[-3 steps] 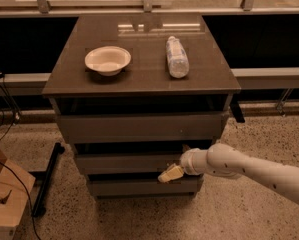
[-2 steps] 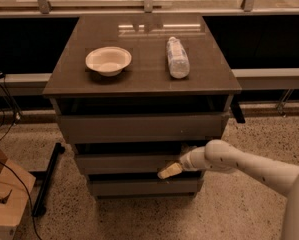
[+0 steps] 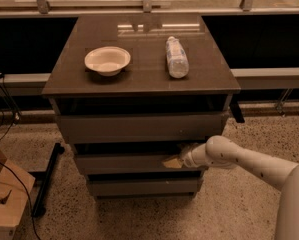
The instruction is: Open middle drawer
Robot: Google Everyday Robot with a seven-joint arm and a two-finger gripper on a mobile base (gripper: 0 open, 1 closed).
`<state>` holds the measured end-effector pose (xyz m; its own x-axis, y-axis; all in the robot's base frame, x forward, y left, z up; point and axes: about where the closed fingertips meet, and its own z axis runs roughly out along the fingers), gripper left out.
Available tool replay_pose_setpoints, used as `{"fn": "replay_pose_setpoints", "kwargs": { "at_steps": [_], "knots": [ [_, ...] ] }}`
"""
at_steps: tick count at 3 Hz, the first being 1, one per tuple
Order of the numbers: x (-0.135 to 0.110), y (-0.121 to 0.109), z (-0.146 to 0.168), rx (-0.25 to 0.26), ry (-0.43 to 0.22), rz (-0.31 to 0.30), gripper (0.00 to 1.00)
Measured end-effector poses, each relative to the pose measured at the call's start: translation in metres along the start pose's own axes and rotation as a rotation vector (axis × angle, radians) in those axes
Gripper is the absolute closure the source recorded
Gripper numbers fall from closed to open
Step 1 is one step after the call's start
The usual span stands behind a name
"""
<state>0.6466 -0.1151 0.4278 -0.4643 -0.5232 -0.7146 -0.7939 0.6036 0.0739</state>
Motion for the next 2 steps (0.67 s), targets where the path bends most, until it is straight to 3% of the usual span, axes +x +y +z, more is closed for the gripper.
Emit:
{"fn": "replay_pose_setpoints", "kwargs": {
  "at_steps": [1,2],
  "knots": [
    [-0.0035,0.0003,-0.0035,0.000,0.000,0.000,0.66],
    [-0.0075,0.0008,-0.0074,0.000,0.000,0.000,0.61]
  ]
}}
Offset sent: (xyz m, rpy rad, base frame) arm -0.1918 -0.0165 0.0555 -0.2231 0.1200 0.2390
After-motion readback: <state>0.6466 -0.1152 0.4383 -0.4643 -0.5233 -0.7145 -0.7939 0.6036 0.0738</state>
